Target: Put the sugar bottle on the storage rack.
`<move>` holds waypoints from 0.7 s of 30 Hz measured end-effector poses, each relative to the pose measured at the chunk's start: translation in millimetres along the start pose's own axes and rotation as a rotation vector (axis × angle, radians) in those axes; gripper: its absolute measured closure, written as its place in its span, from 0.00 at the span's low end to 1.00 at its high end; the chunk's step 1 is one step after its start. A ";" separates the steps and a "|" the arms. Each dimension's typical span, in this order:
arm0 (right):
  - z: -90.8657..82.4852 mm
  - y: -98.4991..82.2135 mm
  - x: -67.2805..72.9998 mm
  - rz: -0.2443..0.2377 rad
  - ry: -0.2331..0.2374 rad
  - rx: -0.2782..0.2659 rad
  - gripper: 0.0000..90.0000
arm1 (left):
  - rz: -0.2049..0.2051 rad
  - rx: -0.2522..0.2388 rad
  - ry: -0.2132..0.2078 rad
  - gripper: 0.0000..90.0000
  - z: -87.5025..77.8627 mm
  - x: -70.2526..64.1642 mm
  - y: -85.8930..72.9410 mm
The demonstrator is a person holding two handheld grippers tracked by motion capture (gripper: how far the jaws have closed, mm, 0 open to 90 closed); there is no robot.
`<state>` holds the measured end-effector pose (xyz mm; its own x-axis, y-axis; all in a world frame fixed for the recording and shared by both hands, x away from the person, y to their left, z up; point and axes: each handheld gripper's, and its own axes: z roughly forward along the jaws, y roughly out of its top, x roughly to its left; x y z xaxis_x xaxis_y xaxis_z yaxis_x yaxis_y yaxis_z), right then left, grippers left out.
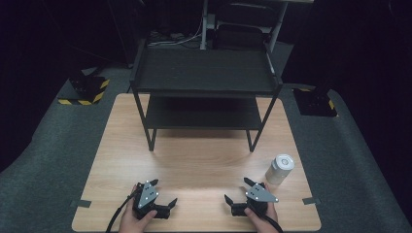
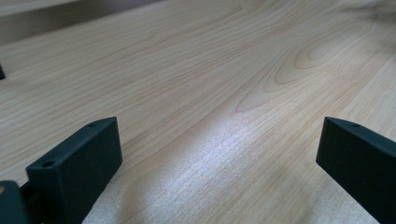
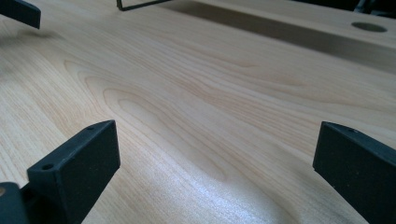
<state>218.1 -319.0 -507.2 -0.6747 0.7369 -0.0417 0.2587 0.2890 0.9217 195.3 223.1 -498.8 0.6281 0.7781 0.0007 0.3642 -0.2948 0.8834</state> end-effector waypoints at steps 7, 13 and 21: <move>-5.5 -0.3 4.9 0.002 0.003 -0.061 0.00 | -0.002 0.001 -0.003 0.01 0.1 0.7 0.3; -18.6 4.7 12.0 -0.012 -0.027 -0.150 0.00 | -0.001 0.005 -0.005 0.01 0.1 1.0 0.9; -46.4 5.4 9.1 -0.011 -0.102 -0.233 0.00 | -0.001 0.003 -0.007 0.01 0.2 1.3 0.6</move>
<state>181.2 -339.1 -484.7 -0.6003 0.7957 -0.0802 0.0772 0.1575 0.9845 196.5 223.8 -498.4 0.6328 0.7743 -0.0032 0.3667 -0.2961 0.8820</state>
